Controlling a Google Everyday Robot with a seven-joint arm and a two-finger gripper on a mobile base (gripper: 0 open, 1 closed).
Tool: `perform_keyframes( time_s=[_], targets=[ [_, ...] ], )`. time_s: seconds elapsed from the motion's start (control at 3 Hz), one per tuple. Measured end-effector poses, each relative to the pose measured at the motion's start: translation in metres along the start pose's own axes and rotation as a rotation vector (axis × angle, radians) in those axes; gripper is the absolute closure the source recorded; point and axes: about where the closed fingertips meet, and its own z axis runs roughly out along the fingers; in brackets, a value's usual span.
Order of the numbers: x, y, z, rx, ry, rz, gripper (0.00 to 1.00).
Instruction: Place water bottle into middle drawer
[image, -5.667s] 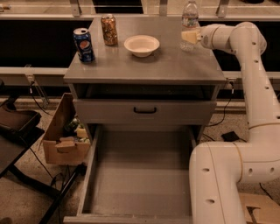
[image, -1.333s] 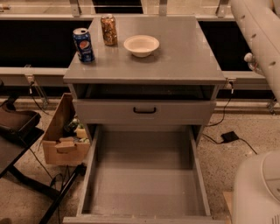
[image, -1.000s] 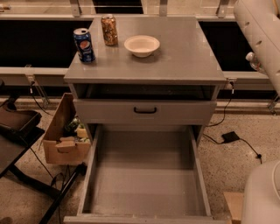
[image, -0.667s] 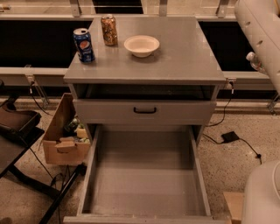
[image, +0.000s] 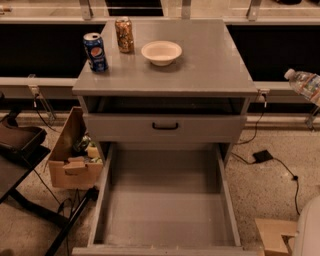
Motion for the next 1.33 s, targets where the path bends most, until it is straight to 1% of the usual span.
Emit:
perform_keyframes(
  time_s=[0.33, 0.67, 1.0, 1.33],
  targets=[
    [0.005, 0.028, -0.002, -0.298, -0.365, -0.004, 1.00],
    [-0.005, 0.047, -0.019, -0.517, -0.631, 0.060, 1.00],
    [-0.021, 0.070, -0.034, -0.735, -0.804, 0.134, 1.00],
    [0.000, 0.094, -0.018, -0.954, -0.877, 0.251, 1.00]
  ],
)
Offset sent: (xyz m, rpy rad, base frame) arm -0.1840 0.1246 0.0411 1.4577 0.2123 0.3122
